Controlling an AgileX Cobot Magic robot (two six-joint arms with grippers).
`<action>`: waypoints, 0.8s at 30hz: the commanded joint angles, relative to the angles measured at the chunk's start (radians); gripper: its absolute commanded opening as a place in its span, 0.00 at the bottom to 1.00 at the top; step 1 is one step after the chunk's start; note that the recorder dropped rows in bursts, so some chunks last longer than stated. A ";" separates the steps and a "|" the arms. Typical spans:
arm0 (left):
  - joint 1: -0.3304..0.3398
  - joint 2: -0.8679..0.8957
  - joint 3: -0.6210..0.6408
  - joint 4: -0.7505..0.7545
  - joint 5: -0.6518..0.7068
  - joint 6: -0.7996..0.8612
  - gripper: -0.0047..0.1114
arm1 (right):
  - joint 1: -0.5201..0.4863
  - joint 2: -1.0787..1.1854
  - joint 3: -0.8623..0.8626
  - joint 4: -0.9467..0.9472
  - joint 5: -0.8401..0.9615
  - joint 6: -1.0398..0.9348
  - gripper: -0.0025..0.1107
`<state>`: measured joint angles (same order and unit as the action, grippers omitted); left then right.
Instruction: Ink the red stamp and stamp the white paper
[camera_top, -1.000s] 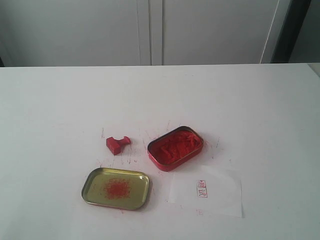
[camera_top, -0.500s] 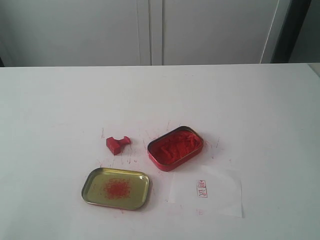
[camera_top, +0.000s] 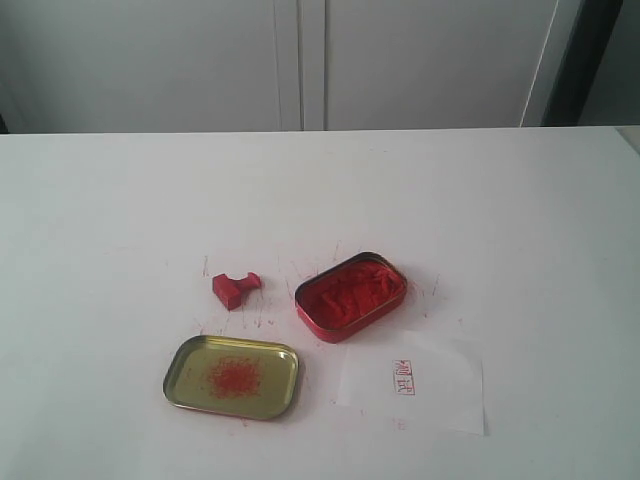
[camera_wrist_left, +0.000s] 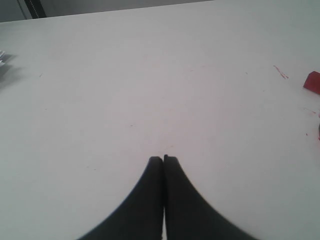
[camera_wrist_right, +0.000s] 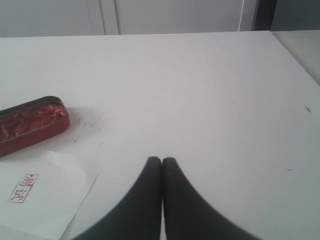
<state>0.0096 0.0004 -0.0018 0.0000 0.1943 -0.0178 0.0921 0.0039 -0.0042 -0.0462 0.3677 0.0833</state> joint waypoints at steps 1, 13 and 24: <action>-0.003 0.000 0.002 -0.006 -0.001 -0.004 0.04 | -0.005 -0.004 0.004 -0.009 -0.026 -0.009 0.02; -0.003 0.000 0.002 -0.006 -0.001 -0.004 0.04 | -0.005 -0.004 0.004 -0.009 -0.022 -0.009 0.02; -0.003 0.000 0.002 -0.006 -0.001 -0.004 0.04 | -0.005 -0.004 0.004 -0.009 -0.022 -0.022 0.02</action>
<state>0.0096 0.0004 -0.0018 0.0000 0.1943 -0.0178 0.0921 0.0039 -0.0042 -0.0462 0.3583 0.0697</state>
